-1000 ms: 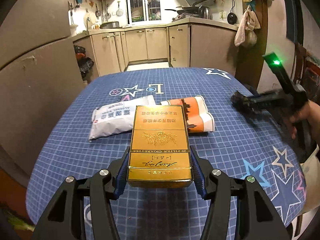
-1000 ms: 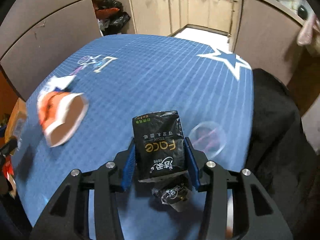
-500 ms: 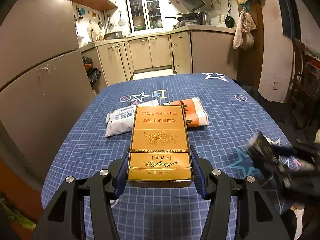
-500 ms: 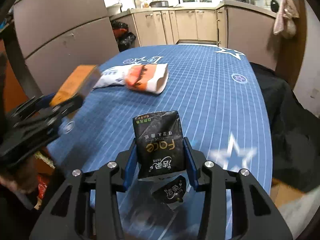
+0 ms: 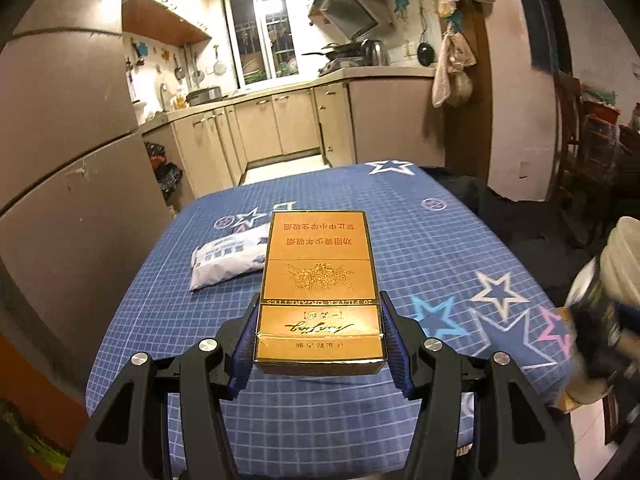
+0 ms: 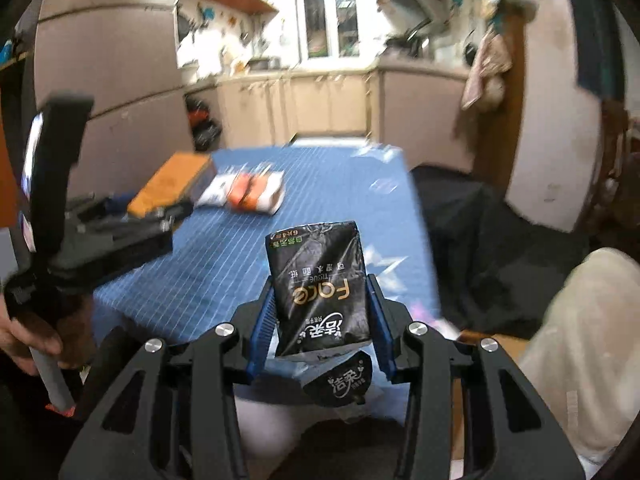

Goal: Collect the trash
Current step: 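Lift the gold box and black tissue pack off the table with both tools, then carry the gold box and black tissue pack over the white bucket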

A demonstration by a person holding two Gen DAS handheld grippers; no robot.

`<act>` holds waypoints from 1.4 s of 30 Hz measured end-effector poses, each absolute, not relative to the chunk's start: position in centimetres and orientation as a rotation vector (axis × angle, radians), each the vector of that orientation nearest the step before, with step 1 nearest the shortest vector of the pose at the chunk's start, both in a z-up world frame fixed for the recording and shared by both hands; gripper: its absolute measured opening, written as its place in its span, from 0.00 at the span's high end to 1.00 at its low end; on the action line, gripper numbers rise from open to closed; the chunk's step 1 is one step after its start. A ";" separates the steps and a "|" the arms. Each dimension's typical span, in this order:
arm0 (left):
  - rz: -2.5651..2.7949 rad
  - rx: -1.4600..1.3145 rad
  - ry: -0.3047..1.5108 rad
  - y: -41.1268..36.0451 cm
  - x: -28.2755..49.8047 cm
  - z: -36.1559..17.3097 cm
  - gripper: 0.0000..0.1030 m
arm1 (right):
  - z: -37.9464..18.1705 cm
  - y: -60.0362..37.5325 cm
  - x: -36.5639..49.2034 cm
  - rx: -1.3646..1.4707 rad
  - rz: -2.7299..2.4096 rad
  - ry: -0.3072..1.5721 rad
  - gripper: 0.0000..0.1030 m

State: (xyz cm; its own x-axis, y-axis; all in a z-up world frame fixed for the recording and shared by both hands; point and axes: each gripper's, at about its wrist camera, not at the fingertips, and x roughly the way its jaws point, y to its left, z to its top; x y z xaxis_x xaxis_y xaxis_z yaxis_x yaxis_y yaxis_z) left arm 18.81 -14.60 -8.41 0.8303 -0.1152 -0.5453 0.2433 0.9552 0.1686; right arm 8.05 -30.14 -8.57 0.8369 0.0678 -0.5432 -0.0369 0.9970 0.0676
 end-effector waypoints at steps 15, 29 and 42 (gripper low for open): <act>-0.397 0.319 0.471 -25.0 16.2 -5.4 0.45 | -6.4 -39.7 1.3 0.124 -0.213 0.456 0.60; -0.618 0.368 0.429 -36.4 13.5 -4.3 0.45 | -6.1 -46.1 -4.7 0.192 -0.407 0.375 0.60; -0.790 0.450 0.383 -46.4 10.0 -5.2 0.45 | -6.2 -50.0 -6.5 0.153 -0.532 0.409 0.60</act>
